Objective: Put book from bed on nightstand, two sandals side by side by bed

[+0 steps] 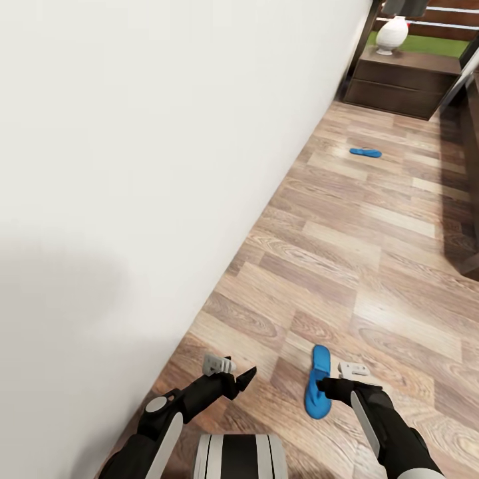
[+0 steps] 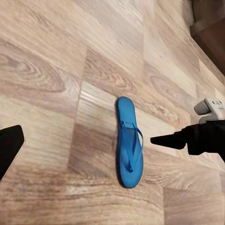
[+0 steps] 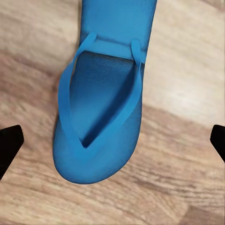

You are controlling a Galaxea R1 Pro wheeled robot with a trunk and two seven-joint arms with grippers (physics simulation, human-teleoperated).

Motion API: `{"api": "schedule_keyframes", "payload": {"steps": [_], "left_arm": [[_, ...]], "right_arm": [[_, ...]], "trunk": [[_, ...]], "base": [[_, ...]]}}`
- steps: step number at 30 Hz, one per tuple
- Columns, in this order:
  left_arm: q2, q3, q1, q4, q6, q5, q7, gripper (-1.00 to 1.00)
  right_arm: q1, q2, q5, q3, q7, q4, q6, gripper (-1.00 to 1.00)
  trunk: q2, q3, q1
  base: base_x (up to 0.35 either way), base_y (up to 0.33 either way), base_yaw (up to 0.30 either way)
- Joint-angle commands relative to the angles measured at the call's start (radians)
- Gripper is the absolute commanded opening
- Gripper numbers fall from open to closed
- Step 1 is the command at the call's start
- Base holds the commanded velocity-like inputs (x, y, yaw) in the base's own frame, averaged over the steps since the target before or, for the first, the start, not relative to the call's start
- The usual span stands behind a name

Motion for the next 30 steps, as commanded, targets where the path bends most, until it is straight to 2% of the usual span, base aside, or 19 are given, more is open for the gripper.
{"api": "schedule_keyframes", "payload": {"steps": [1,30], "left_arm": [[0.000,0.000,0.000,-0.001,0.009,0.011,-0.002,1.00],[-0.002,-0.001,0.000,-0.001,0.009,0.009,0.000,1.00]], "right_arm": [[0.000,0.000,-0.004,-0.002,0.003,-0.001,0.005,1.00],[0.000,0.002,-0.013,0.000,0.007,-0.001,0.010,1.00]], "trunk": [[0.000,-0.001,0.000],[0.000,-0.001,0.000]], "base": [[0.049,0.025,0.000],[0.004,0.002,0.000]]}}
